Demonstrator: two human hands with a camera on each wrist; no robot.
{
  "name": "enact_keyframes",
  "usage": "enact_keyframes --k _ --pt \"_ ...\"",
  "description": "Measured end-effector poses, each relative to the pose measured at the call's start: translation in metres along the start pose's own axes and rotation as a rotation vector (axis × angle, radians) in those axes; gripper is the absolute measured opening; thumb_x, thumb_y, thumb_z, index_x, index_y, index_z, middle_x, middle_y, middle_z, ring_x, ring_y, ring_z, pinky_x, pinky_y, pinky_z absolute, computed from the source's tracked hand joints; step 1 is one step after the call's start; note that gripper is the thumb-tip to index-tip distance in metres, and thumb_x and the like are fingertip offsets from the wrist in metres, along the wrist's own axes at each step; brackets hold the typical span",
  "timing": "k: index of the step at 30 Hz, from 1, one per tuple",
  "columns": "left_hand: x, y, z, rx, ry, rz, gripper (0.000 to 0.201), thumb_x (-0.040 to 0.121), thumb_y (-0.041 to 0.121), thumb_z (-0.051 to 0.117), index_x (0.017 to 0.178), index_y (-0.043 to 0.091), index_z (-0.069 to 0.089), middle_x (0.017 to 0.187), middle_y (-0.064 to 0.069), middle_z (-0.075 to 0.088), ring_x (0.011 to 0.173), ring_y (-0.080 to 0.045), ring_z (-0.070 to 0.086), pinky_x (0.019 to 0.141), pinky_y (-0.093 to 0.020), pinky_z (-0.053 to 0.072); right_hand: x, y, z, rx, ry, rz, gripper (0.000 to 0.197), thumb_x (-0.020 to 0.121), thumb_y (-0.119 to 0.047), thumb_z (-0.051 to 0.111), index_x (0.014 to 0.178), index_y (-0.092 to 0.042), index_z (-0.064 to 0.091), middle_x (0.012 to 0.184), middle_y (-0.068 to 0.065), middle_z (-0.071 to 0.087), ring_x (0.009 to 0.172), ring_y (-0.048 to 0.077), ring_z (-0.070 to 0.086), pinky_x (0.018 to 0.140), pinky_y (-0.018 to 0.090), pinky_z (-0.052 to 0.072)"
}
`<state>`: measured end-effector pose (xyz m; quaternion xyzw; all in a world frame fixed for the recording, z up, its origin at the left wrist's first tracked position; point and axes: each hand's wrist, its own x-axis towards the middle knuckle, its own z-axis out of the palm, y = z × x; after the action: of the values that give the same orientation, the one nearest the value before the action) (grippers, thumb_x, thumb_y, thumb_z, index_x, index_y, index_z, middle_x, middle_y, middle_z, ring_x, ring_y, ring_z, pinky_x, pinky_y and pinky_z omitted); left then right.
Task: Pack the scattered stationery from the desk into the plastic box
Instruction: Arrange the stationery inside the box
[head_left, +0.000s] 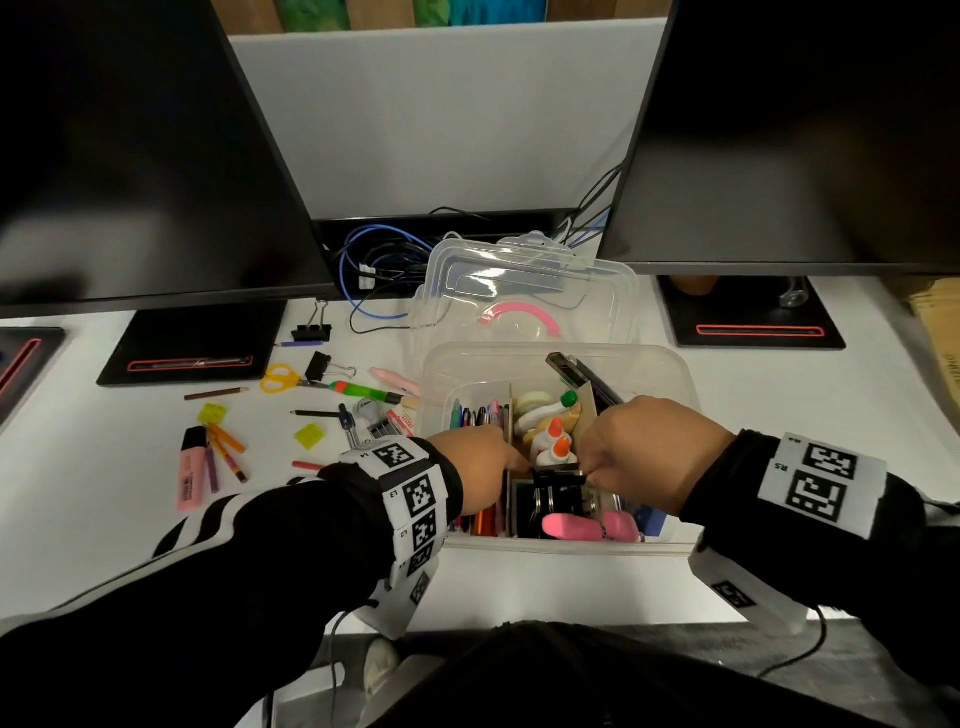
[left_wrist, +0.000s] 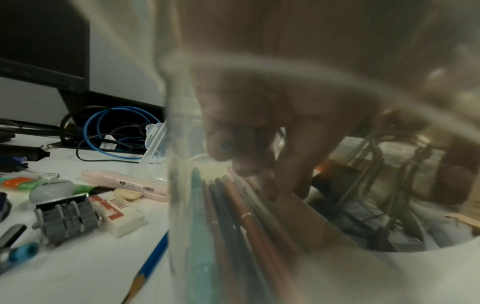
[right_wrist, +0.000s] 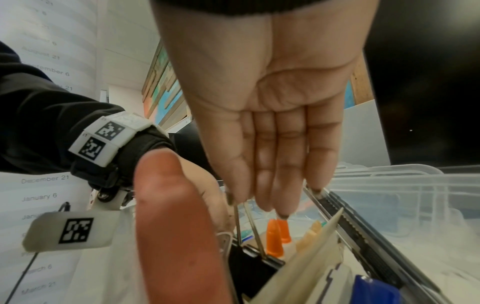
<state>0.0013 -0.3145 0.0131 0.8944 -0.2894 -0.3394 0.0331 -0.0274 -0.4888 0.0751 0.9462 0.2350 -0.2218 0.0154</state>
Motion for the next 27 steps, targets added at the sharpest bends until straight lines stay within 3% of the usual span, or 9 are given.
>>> enact_keyframes --k 4,7,11,16,18,20,22,24,27 --pt "0.001 0.000 0.003 -0.017 0.006 -0.010 0.055 0.089 -0.003 0.036 0.133 0.026 0.052 0.119 -0.012 0.052 0.103 -0.029 0.055 0.080 -0.025 0.040 0.003 0.004 0.000 0.045 0.036 0.064 0.021 0.089 -0.026 0.050 0.099 -0.017 0.067 0.101 0.000 0.067 0.094 0.021 0.059 0.080 0.028 0.046" --pt "0.000 0.000 0.001 -0.081 0.084 -0.013 0.049 0.090 -0.001 0.038 0.123 0.026 0.061 0.117 -0.007 0.051 0.102 -0.025 0.054 0.077 -0.021 0.036 0.007 0.000 -0.002 0.006 0.016 0.060 0.019 0.091 -0.028 0.051 0.099 -0.015 0.062 0.096 0.001 0.061 0.086 0.019 0.051 0.069 0.025 0.035" --pt "-0.004 0.001 -0.003 -0.137 0.119 0.007 0.047 0.091 -0.001 0.038 0.118 0.027 0.065 0.103 0.002 0.043 0.105 -0.020 0.052 0.081 -0.017 0.033 0.014 -0.004 -0.008 -0.066 0.045 0.057 0.010 0.091 -0.024 0.050 0.085 -0.017 0.055 0.091 0.003 0.056 0.081 0.020 0.047 0.065 0.026 0.034" --pt "-0.007 0.001 -0.004 -0.172 0.133 -0.007 0.049 0.090 0.000 0.037 0.117 0.029 0.066 0.095 0.006 0.034 0.105 -0.020 0.050 0.085 -0.018 0.034 0.023 -0.002 -0.010 -0.089 0.066 0.074 0.015 0.091 -0.020 0.049 0.096 -0.012 0.060 0.092 0.004 0.059 0.080 0.021 0.048 0.065 0.025 0.035" --pt "-0.009 0.002 -0.005 -0.170 0.122 -0.011 0.050 0.090 0.000 0.036 0.119 0.030 0.064 0.099 0.003 0.037 0.106 -0.021 0.049 0.086 -0.019 0.034 0.023 -0.002 -0.009 -0.105 0.073 0.064 0.012 0.091 -0.020 0.048 0.084 -0.015 0.055 0.089 0.003 0.055 0.079 0.021 0.047 0.057 0.024 0.033" --pt "-0.010 0.002 -0.004 -0.164 0.086 -0.011 0.052 0.091 -0.001 0.036 0.123 0.030 0.062 0.112 -0.003 0.045 0.112 -0.022 0.048 0.091 -0.021 0.035 0.023 -0.003 -0.007 -0.128 0.077 0.053 0.027 0.091 -0.021 0.047 0.065 -0.018 0.041 0.080 0.000 0.048 0.077 0.021 0.044 0.049 0.020 0.024" --pt "-0.010 0.002 -0.003 -0.165 0.072 -0.015 0.053 0.091 -0.002 0.036 0.124 0.030 0.061 0.121 -0.004 0.047 0.115 -0.022 0.048 0.094 -0.023 0.035 0.024 -0.003 -0.004 -0.137 0.057 0.048 0.036 0.091 -0.020 0.045 0.059 -0.021 0.030 0.068 -0.003 0.039 0.077 0.020 0.042 0.047 0.018 0.019" --pt "-0.010 0.001 -0.003 -0.164 0.078 -0.016 0.053 0.091 -0.002 0.036 0.124 0.031 0.061 0.123 -0.004 0.047 0.115 -0.022 0.047 0.093 -0.023 0.035 0.026 -0.003 -0.002 -0.148 0.042 0.040 0.037 0.090 -0.019 0.046 0.058 -0.021 0.029 0.065 -0.005 0.034 0.077 0.021 0.043 0.048 0.019 0.021" --pt "-0.010 0.002 -0.003 -0.160 0.080 -0.014 0.052 0.091 -0.002 0.036 0.123 0.030 0.061 0.121 -0.004 0.047 0.115 -0.022 0.048 0.090 -0.020 0.032 0.025 -0.004 -0.003 -0.164 0.029 0.041 0.033 0.090 -0.020 0.047 0.060 -0.019 0.034 0.073 0.000 0.045 0.076 0.022 0.045 0.058 0.026 0.033"
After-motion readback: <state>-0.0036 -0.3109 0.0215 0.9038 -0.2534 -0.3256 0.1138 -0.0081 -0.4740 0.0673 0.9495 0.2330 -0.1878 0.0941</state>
